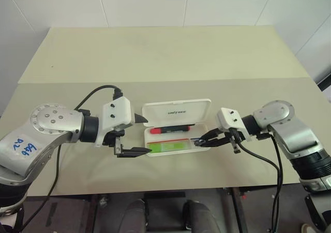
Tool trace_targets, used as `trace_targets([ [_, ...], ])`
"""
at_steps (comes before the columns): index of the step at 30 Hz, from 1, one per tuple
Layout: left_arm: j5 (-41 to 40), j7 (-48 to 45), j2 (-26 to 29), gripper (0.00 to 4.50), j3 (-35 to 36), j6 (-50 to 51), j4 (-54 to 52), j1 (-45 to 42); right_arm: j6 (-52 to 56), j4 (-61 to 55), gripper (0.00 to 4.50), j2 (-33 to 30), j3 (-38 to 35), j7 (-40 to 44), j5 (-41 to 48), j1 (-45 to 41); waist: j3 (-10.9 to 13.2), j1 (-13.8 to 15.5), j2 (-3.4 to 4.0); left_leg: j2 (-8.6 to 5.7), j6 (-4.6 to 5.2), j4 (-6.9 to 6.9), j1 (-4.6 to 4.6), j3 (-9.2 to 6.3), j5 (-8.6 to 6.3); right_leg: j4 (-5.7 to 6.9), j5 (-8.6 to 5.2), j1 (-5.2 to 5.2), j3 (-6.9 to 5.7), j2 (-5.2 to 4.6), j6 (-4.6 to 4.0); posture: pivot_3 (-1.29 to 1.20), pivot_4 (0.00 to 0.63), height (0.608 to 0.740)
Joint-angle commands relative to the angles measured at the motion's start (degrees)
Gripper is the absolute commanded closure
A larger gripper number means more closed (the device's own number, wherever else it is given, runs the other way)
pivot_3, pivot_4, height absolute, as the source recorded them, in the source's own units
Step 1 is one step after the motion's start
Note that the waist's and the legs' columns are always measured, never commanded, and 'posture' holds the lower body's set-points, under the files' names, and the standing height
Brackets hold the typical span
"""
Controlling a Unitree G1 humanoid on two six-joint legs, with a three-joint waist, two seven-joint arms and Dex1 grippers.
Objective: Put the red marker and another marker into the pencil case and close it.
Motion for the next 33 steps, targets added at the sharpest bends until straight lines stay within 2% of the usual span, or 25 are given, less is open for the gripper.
trace_targets([
  [1, -0.1, 0.6, 0.9, 0.0, 1.9, 0.2, -1.9, 0.0, -1.2, -0.1, 3.42, -0.2, -0.5, 0.3, -0.4, -0.1, 0.0, 0.0, 0.0, 0.0, 0.0, 0.0, 0.0, 0.0, 0.0, 0.0, 0.0, 0.0, 0.0, 0.0, 0.0, 0.0, 0.15, 0.74],
  [3, 0.4, 1.2, 0.7, 0.0, 1.8, 0.0, -1.4, -0.2, -1.1, 0.6, 2.83, 0.0, -0.2, -0.4, -1.5, -0.3, 0.0, 0.0, 0.0, 0.0, 0.0, 0.01, 0.0, 0.0, 0.0, -0.01, 0.0, 0.0, 0.0, 0.0, 0.0, 0.0, 0.15, 0.74],
  [10, 1.1, 0.9, 0.1, 0.0, 1.8, -1.9, -0.1, -0.4, -0.6, 0.3, 0.27, -1.2, -1.5, 0.7, -1.1, 0.2, 0.0, 0.0, 0.0, 0.0, 0.0, 0.01, 0.0, 0.01, 0.0, -0.01, 0.0, 0.0, 0.0, 0.0, 0.0, 0.0, 0.15, 0.74],
  [11, 0.7, 0.4, 0.0, 0.0, 2.1, -2.3, -0.2, -0.3, -0.5, 0.0, 0.03, -1.7, -2.0, 1.1, -0.7, 0.5, 0.0, 0.0, 0.0, 0.0, 0.0, 0.0, 0.0, 0.01, 0.0, -0.01, 0.0, 0.0, 0.0, 0.0, 0.0, 0.0, 0.15, 0.74],
  [16, -3.6, -1.3, -1.3, 0.0, 6.8, -3.5, 0.8, -1.6, 1.5, -1.1, 0.03, -5.5, -7.6, 2.9, 4.5, 3.0, 0.0, 0.1, 0.0, 0.0, 0.0, 0.03, -0.01, 0.0, 0.0, -0.01, 0.0, 0.0, -0.01, -0.02, 0.0, 0.0, 0.15, 0.74],
  [19, -4.4, -2.0, -0.6, 0.0, 9.9, -4.1, 4.1, -3.2, 7.5, -2.7, 0.03, -7.5, -17.2, 3.1, 14.4, 6.1, 0.0, 0.2, 0.0, 0.0, 0.01, 0.03, 0.0, -0.03, -0.01, -0.02, 0.0, 0.02, -0.04, -0.02, 0.0, 0.0, 0.15, 0.74],
  [22, -1.4, -0.6, -0.6, 0.0, 9.7, -4.9, 12.4, -7.3, 17.1, -6.3, 0.03, -5.5, -27.5, -3.7, 26.7, 5.2, 0.0, 0.0, 0.0, 0.0, 0.01, 0.06, 0.02, -0.02, 0.0, 0.02, 0.0, 0.02, -0.03, -0.01, 0.0, 0.0, 0.15, 0.74],
  [27, 4.8, 0.4, -3.5, 0.0, 5.4, -9.7, 26.4, -14.3, 22.3, -13.4, 0.03, -4.8, -32.5, -10.3, 33.8, 6.3, 0.0, 0.0, -0.01, 0.03, 0.01, 0.05, 0.07, -0.01, 0.0, 0.02, 0.0, 0.03, 0.0, 0.03, 0.0, 0.0, 0.15, 0.74],
  [30, 9.0, 0.4, -6.6, 0.64, 2.0, -12.6, 35.0, -17.0, 24.9, -17.0, 0.0, -4.9, -34.5, -13.5, 38.1, 6.5, 0.0, 0.2, -0.02, 0.0, 0.03, 0.04, 0.03, 0.02, -0.02, 0.05, 0.0, 0.02, -0.01, 0.0, 0.0, 0.0, 0.15, 0.74],
  [33, 12.5, -0.7, -10.0, 1.65, -1.3, -16.6, 40.5, -18.3, 25.5, -19.6, 0.0, -5.5, -34.8, -15.3, 39.6, 6.7, 0.0, 0.3, -0.04, -0.01, 0.06, 0.05, 0.0, 0.02, -0.03, 0.14, 0.01, 0.03, -0.02, -0.01, 0.02, 0.0, 0.15, 0.74],
])
